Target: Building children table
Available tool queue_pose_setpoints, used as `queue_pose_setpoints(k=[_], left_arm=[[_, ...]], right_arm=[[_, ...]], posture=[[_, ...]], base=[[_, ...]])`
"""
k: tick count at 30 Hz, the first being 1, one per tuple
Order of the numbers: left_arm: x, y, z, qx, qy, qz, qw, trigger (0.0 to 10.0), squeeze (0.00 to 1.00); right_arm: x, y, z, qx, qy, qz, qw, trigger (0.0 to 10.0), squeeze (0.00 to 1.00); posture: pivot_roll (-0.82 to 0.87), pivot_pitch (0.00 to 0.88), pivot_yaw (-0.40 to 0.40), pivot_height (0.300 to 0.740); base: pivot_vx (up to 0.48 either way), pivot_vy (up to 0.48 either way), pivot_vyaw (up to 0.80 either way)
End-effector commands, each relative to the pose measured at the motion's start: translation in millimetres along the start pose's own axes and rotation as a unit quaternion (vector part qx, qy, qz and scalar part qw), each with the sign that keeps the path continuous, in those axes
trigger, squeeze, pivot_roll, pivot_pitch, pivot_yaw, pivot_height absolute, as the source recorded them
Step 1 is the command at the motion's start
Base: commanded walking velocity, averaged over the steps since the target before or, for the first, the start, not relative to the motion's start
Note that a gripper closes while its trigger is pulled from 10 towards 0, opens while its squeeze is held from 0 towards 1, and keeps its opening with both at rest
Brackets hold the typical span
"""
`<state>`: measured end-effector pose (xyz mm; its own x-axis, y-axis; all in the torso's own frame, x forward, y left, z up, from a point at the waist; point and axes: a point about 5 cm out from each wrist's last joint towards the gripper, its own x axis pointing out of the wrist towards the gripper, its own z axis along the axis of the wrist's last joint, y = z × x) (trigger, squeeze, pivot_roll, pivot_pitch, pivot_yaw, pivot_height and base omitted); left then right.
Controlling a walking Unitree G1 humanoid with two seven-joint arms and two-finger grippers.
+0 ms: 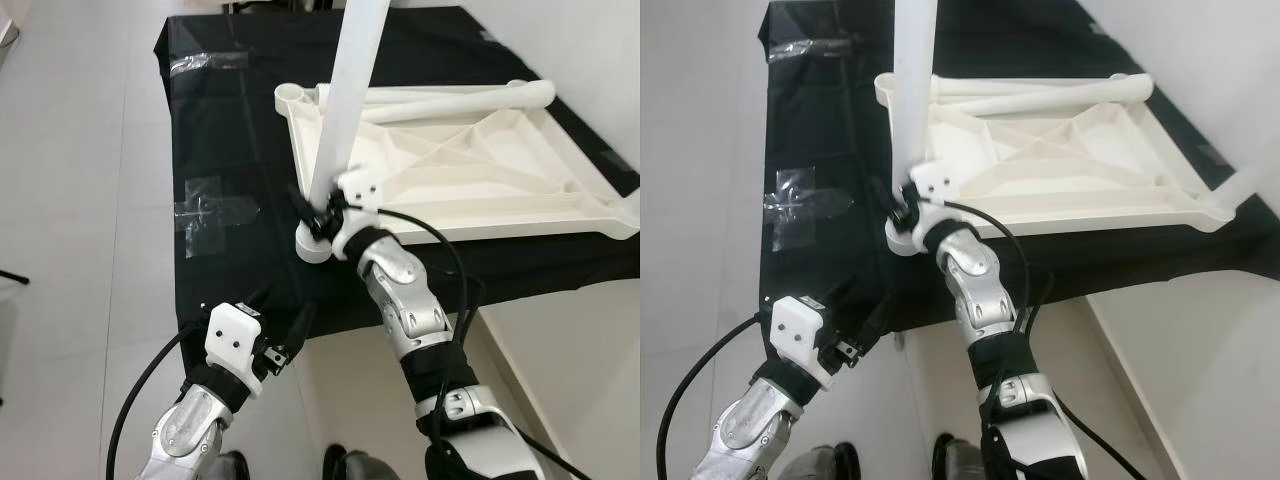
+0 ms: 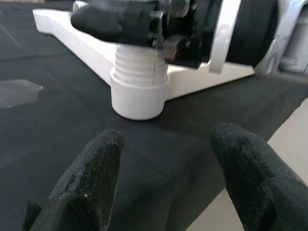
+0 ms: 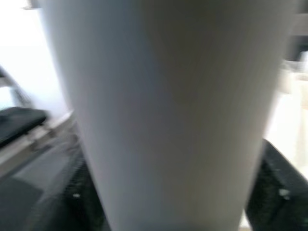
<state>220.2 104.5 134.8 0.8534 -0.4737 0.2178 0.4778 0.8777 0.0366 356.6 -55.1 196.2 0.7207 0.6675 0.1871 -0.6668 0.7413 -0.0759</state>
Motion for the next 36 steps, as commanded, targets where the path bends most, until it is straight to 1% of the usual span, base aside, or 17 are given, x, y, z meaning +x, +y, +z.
queue_pose_setpoints(k=[1, 2, 3, 5, 7, 10, 13, 16, 17, 18, 19, 29, 30, 31, 33, 34, 36], left_arm=[[-2.5, -2.9, -4.8, -0.002, 0.008, 0.000, 1.000, 10.0, 0.00], [-1.8, -2.8, -5.6, -0.002, 0.008, -0.002, 1.000, 10.0, 0.00], [-1.6, -2.8, -5.9, -0.002, 0.009, -0.002, 1.000, 10.0, 0.00], [-1.5, -2.7, -6.2, -0.003, 0.009, -0.003, 1.000, 10.0, 0.00], [-1.5, -2.9, -6.8, -0.003, 0.009, -0.002, 1.000, 10.0, 0.00], [-1.8, -3.1, -6.9, -0.003, 0.009, -0.001, 1.000, 10.0, 0.00], [-2.1, -3.1, -6.8, -0.003, 0.009, 0.000, 1.000, 10.0, 0.00], [-3.6, -3.5, -6.4, -0.002, 0.010, 0.001, 1.000, 10.0, 0.00], [-3.6, -3.5, -6.4, -0.002, 0.010, 0.001, 1.000, 10.0, 0.00], [-4.1, -3.6, -6.3, -0.001, 0.010, 0.001, 1.000, 10.0, 0.00], [-4.6, -3.6, -6.2, -0.001, 0.011, 0.001, 1.000, 10.0, 0.00], [-5.6, -3.8, -5.9, 0.000, 0.012, 0.002, 1.000, 10.0, 0.00], [-5.8, -3.1, -5.9, 0.000, 0.012, 0.002, 1.000, 10.0, 0.00], [-5.8, -3.1, -5.9, 0.000, 0.012, 0.002, 1.000, 10.0, 0.00], [-5.7, -2.8, -5.8, 0.001, 0.012, 0.002, 1.000, 10.0, 0.00], [-5.7, -2.8, -5.8, 0.001, 0.012, 0.002, 1.000, 10.0, 0.00], [-6.3, -1.8, -5.4, 0.000, 0.011, 0.003, 1.000, 10.0, 0.00]], right_arm=[[2.9, 3.5, 6.9, 0.006, -0.020, 0.030, 0.999, 10.0, 1.00], [3.2, 6.3, 15.4, -0.024, -0.019, 0.127, 0.991, 10.0, 0.66], [1.0, 8.1, 18.4, -0.047, -0.012, 0.170, 0.984, 10.0, 0.02], [-0.8, 9.0, 20.1, -0.061, -0.006, 0.196, 0.979, 10.0, 0.02], [0.3, 0.8, 26.0, -0.075, 0.007, 0.217, 0.973, 10.0, 0.00], [4.5, -8.1, 35.7, -0.078, 0.016, 0.253, 0.964, 10.0, 0.00], [6.8, -10.7, 40.2, -0.080, 0.018, 0.270, 0.959, 10.0, 0.00], [12.5, -12.2, 50.2, -0.071, 0.017, 0.317, 0.946, 10.0, 0.00], [12.5, -12.2, 50.2, -0.071, 0.017, 0.317, 0.946, 10.0, 0.00], [13.4, -12.1, 52.3, -0.067, 0.017, 0.330, 0.941, 1.1, 0.00], [14.1, -12.0, 53.8, -0.063, 0.016, 0.339, 0.939, 0.0, 0.00], [14.4, -14.8, 53.8, -0.060, 0.023, 0.358, 0.932, 0.0, 0.00], [14.6, -18.5, 49.0, -0.068, 0.030, 0.336, 0.939, 0.0, 0.00], [14.6, -18.5, 49.0, -0.068, 0.030, 0.336, 0.939, 0.0, 0.00], [13.7, -21.5, 41.6, -0.068, 0.032, 0.288, 0.955, 0.0, 0.00], [13.7, -21.5, 41.6, -0.068, 0.032, 0.288, 0.955, 0.0, 0.00], [12.7, -22.7, 26.2, -0.065, 0.049, 0.202, 0.976, 0.0, 0.00]], posture=[[0.08, 0.228, -0.097, 0.740], [0.08, 0.224, -0.097, 0.740], [0.08, 0.224, -0.097, 0.740], [0.08, 0.224, -0.097, 0.740], [0.09, 0.223, -0.100, 0.740], [0.10, 0.230, -0.100, 0.740], [0.10, 0.231, -0.100, 0.740], [0.12, 0.237, -0.099, 0.740], [0.12, 0.237, -0.099, 0.740], [0.13, 0.239, -0.100, 0.740], [0.13, 0.242, -0.101, 0.740], [0.13, 0.247, -0.098, 0.740], [0.12, 0.246, -0.094, 0.740], [0.12, 0.246, -0.094, 0.740], [0.12, 0.249, -0.098, 0.740], [0.12, 0.249, -0.098, 0.740], [0.11, 0.252, -0.097, 0.740]], base=[[0.000, 0.000, 0.00], [0.000, 0.000, 0.00], [0.000, 0.000, 0.00], [0.000, 0.000, 0.00], [0.000, 0.000, 0.00], [0.000, 0.000, 0.00], [0.000, 0.000, 0.00], [0.000, 0.000, 0.00], [0.000, 0.000, 0.00], [0.000, 0.000, 0.00], [0.000, 0.000, 0.00], [0.000, 0.000, 0.00], [0.000, 0.000, 0.00], [0.000, 0.000, 0.00], [0.000, 0.000, 0.00], [0.000, 0.000, 0.00], [0.000, 0.000, 0.00]])
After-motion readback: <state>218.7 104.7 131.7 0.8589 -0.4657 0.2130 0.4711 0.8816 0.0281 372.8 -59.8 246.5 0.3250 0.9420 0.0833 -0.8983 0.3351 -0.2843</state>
